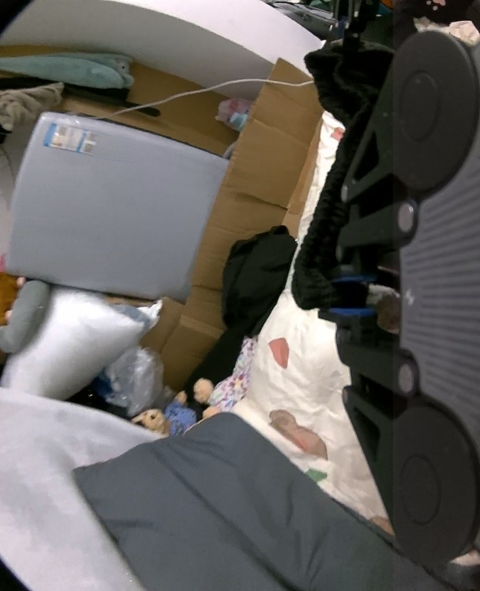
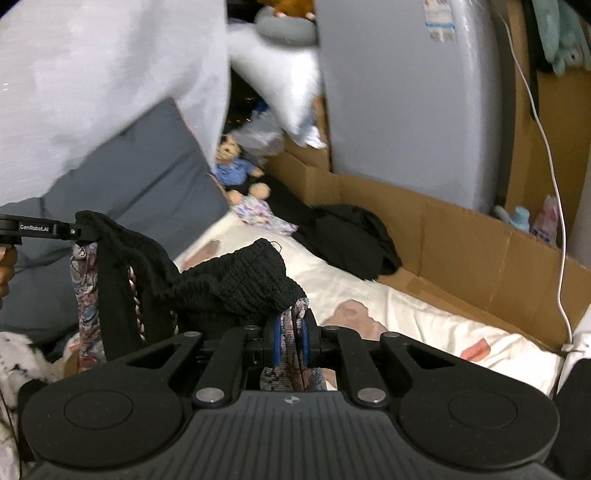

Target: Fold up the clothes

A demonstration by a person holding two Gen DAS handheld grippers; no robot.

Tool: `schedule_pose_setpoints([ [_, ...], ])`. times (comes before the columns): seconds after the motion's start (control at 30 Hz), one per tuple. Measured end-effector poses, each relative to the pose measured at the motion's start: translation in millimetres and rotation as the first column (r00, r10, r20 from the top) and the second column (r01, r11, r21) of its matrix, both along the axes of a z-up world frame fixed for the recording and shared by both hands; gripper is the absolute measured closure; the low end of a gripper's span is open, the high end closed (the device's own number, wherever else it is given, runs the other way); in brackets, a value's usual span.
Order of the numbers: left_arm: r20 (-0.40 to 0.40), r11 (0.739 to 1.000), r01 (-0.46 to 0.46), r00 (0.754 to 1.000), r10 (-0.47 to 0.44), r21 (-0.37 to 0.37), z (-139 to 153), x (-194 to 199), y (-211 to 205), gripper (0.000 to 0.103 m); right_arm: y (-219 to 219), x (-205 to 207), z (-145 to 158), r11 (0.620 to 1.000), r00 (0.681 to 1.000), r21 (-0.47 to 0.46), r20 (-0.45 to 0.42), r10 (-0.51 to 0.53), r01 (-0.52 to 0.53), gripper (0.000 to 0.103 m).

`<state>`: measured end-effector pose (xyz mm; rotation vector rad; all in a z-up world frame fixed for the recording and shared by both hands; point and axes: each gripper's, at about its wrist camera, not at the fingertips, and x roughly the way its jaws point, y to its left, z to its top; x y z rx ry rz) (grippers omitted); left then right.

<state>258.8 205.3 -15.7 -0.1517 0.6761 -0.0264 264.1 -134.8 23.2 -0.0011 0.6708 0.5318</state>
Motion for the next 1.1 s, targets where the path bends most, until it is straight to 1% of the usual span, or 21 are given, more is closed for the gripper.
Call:
schedule_pose_setpoints([
  [0.17, -0.071, 1.0, 0.006, 0.997, -0.005, 0.018, -37, 47, -2, 0.089, 0, 33, -32, 0.999, 0.998, -0.006, -0.048, -0.034, 0.034, 0.092],
  [0.23, -0.087, 1.0, 0.004, 0.996, -0.002, 0.015, -48, 58, 0, 0.09, 0, 47, -45, 0.999, 0.997, -0.009, -0.067, -0.048, 0.048, 0.092],
  [0.33, -0.121, 1.0, -0.006, 0.993, 0.007, 0.011, -72, 84, 5, 0.09, -1, 65, -63, 0.998, 0.994, -0.017, -0.088, -0.068, 0.067, 0.092],
  [0.43, -0.135, 1.0, 0.003, 0.991, 0.0, 0.021, -85, 100, 5, 0.09, -3, 83, -79, 0.996, 0.991, -0.029, -0.102, -0.088, 0.085, 0.092],
  [0.47, -0.142, 1.0, 0.012, 0.99, -0.008, 0.027, -93, 110, 5, 0.09, -3, 89, -84, 0.995, 0.99, -0.033, -0.107, -0.094, 0.091, 0.092],
  [0.73, -0.151, 0.999, 0.035, 0.988, -0.029, 0.037, -119, 168, 1, 0.09, -8, 136, -128, 0.988, 0.979, -0.066, -0.143, -0.147, 0.139, 0.092],
  [0.83, -0.155, 0.999, 0.045, 0.987, -0.04, 0.027, -131, 193, -3, 0.09, -10, 154, -144, 0.985, 0.974, -0.079, -0.156, -0.167, 0.156, 0.092],
  [1.1, -0.184, 0.996, 0.078, 0.981, -0.068, 0.05, -171, 276, -20, 0.09, -15, 201, -188, 0.973, 0.957, -0.114, -0.19, -0.22, 0.201, 0.092],
])
